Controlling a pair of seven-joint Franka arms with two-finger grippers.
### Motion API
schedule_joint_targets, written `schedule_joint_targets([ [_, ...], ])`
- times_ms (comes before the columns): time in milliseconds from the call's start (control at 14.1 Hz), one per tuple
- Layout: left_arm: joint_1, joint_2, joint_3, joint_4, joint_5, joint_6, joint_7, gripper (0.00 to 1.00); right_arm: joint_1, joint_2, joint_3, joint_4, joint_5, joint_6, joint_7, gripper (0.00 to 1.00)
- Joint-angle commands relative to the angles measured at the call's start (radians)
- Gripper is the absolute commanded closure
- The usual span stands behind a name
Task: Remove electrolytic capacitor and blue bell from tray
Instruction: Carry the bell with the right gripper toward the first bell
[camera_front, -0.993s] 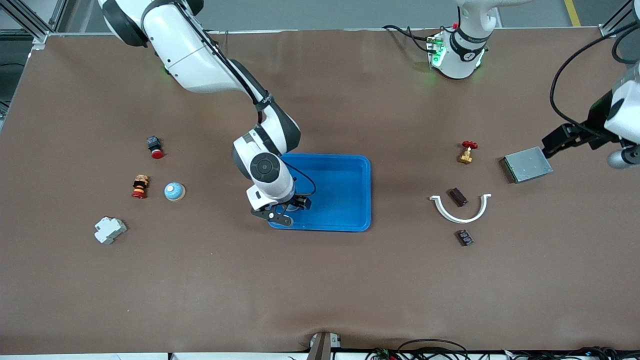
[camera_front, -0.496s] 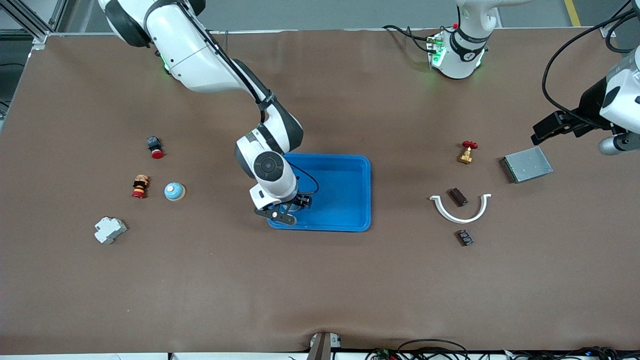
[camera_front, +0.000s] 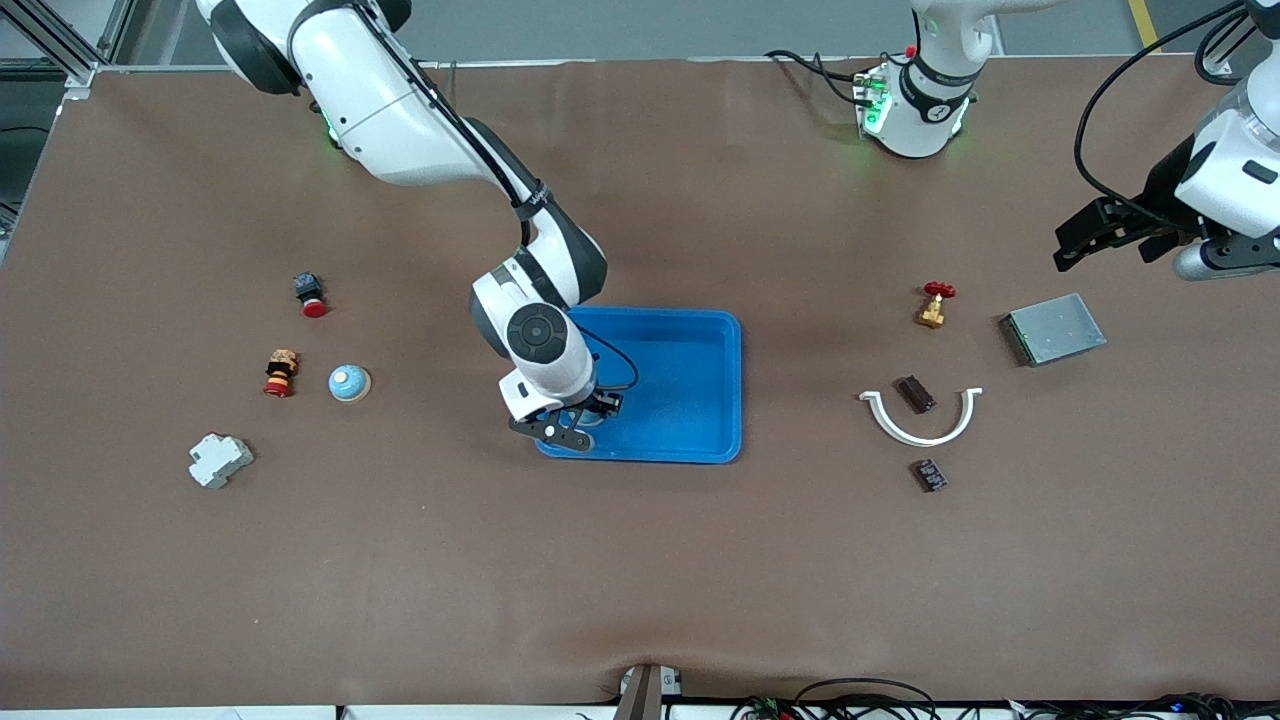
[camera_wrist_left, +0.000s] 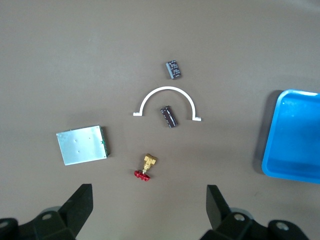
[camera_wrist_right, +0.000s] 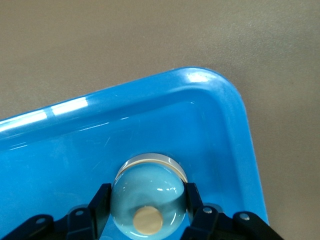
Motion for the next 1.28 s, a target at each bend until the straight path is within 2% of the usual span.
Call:
schedule_joint_targets([
  [0,0.000,0.001,0.004,0.008,-0.002,0.015,0.039,0.00,-0.001,0.007,-0.002,0.016,-0.013,-0.011,-0.014,0.84],
  [142,-0.002,0.002,0.001,0.035,0.044,0.015,0.042,0.00,-0.003,-0.003,-0.002,0.050,-0.010,-0.043,-0.020,0.84],
  [426,-0.012,0.002,-0.052,0.060,0.109,0.009,0.036,0.00,-0.012,-0.025,-0.002,0.146,-0.006,-0.247,-0.047,0.84],
  [638,-0.011,-0.002,-0.056,0.067,0.063,-0.003,0.050,0.00,-0.065,-0.098,0.000,0.151,-0.004,-0.350,-0.180,0.84],
  [922,-0.006,0.001,-0.034,0.075,0.044,-0.005,0.073,0.00,-0.182,-0.219,0.000,0.108,-0.004,-0.491,-0.475,0.84],
  [1206,-0.002,0.007,0.015,0.094,-0.023,-0.043,0.073,0.00,-0.341,-0.347,0.000,-0.036,-0.004,-0.464,-0.841,0.83],
])
